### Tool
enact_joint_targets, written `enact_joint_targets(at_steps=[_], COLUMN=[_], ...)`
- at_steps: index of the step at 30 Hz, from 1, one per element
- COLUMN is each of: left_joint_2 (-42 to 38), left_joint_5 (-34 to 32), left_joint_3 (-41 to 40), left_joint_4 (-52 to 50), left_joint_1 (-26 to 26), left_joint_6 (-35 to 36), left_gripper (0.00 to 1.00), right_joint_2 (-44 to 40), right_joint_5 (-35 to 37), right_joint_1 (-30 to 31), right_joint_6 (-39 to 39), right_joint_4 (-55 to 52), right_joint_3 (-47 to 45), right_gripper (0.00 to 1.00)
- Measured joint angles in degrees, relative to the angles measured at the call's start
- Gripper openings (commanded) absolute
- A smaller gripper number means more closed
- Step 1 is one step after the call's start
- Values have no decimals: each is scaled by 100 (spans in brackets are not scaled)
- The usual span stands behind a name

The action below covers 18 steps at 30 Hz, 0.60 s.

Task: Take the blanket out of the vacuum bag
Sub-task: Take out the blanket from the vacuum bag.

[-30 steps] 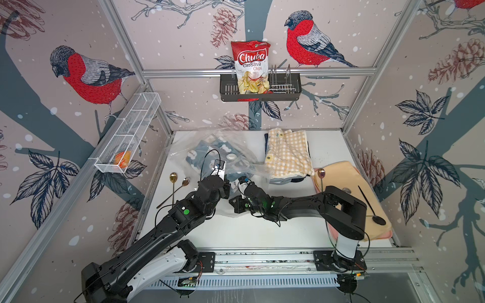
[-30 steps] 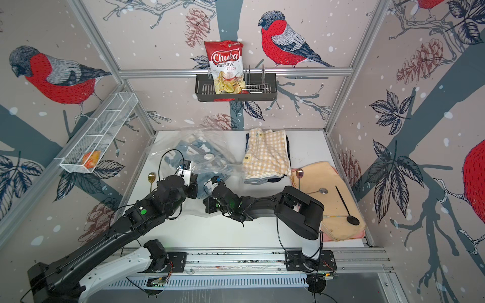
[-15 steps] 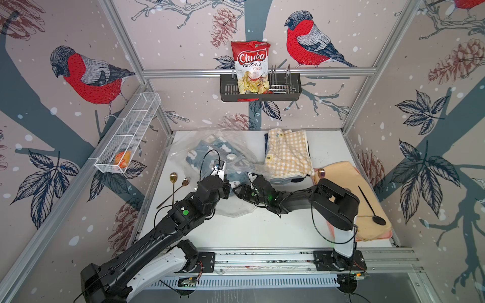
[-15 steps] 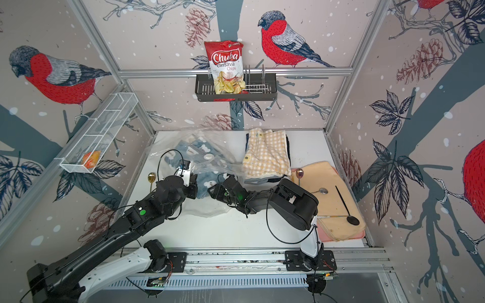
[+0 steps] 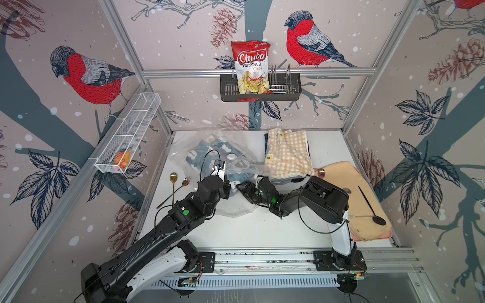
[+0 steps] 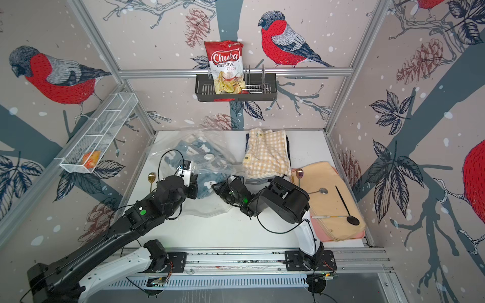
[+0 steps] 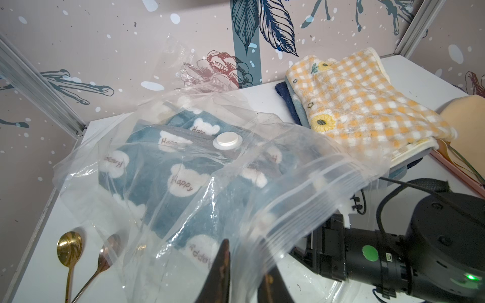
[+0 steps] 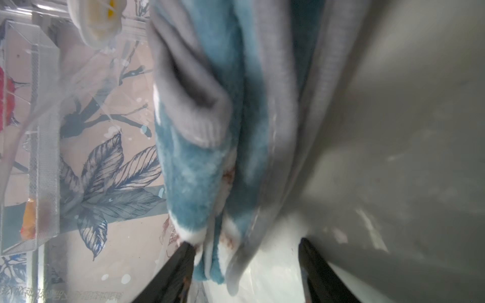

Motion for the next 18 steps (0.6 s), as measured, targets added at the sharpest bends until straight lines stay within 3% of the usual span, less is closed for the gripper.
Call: enact_joint_targets(at_steps=[3, 7, 10, 18], left_joint_2=[20, 28, 31, 33], left_joint_5=[2, 2, 2, 2], left_joint_3=[0, 0, 0, 0], left_joint_4=[0, 0, 0, 0], left_joint_1=[-4, -4, -9, -15], left_joint_6=[0, 0, 2, 35], left_gripper=[19, 19, 19, 19], right_joint_2=[186, 282, 247, -151], right_joint_5=[-68, -160, -184, -299], right_joint_1=[-9, 0, 46, 153], right_joint_6=[33, 144, 162, 9], right_joint_4=[299, 603, 761, 813], right_joint_3=[186, 304, 299, 452], right_gripper=[53, 27, 15, 8])
